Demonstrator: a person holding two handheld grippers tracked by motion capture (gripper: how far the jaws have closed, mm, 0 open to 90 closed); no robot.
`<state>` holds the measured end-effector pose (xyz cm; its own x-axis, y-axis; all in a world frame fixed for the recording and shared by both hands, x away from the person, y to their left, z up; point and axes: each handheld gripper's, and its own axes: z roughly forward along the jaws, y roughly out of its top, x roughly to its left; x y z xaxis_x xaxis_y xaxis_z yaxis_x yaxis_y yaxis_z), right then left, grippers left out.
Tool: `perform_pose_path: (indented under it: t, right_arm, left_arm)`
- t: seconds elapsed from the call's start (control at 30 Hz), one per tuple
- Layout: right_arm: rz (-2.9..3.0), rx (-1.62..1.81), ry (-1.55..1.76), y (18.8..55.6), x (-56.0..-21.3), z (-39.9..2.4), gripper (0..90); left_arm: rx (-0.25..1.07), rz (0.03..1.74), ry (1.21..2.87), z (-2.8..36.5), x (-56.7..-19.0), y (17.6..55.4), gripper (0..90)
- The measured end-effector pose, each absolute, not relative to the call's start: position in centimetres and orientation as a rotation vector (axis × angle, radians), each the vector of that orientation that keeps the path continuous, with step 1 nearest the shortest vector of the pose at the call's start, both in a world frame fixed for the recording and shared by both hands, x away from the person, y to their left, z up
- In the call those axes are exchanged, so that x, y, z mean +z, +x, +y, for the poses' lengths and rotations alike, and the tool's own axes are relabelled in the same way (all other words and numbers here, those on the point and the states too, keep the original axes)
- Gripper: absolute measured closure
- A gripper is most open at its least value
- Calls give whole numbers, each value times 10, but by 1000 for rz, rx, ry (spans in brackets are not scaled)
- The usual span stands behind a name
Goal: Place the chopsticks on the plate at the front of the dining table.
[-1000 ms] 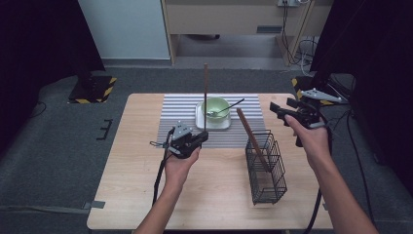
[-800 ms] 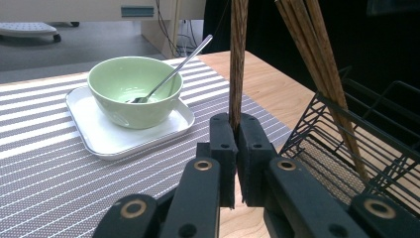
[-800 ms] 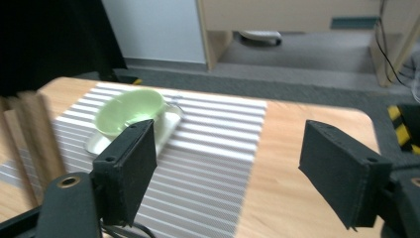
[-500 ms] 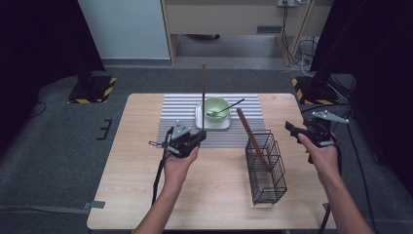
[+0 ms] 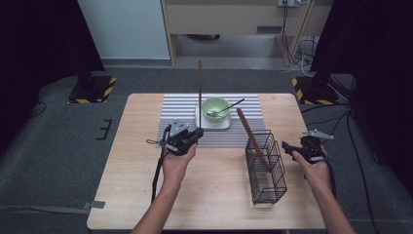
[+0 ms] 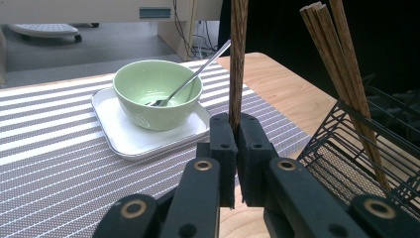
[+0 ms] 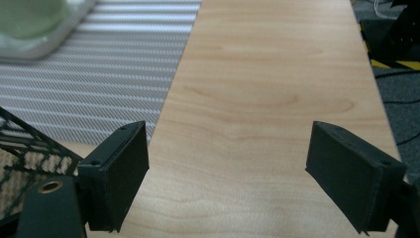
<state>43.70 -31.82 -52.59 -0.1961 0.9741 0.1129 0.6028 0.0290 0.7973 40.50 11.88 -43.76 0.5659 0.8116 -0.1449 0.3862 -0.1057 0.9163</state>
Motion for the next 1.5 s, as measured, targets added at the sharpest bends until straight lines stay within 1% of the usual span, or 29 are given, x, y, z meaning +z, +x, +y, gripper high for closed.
perform_pose_path:
  t: [0.07, 0.4, 0.87, 1.0, 1.33, 1.5]
  right_arm:
    - [1854, 1002, 1610, 437, -533, -316, 156]
    - [1881, 937, 1632, 438, -547, -308, 135]
    - [1900, 864, 1638, 441, -559, -298, 113]
    - [1899, 843, 1632, 442, -561, -298, 106]
    - [1889, 846, 1614, 442, -564, -295, 71]
    - [1896, 839, 1622, 442, -565, -294, 40]
  left_arm:
    - [495, 1001, 1717, 119, -434, 406, 862]
    - [514, 1009, 1717, 120, -425, 411, 862]
    - [577, 1056, 1705, 118, -411, 418, 862]
    - [598, 1074, 1694, 117, -411, 421, 862]
    - [591, 1096, 1702, 116, -417, 427, 862]
    - [591, 1103, 1707, 113, -421, 432, 862]
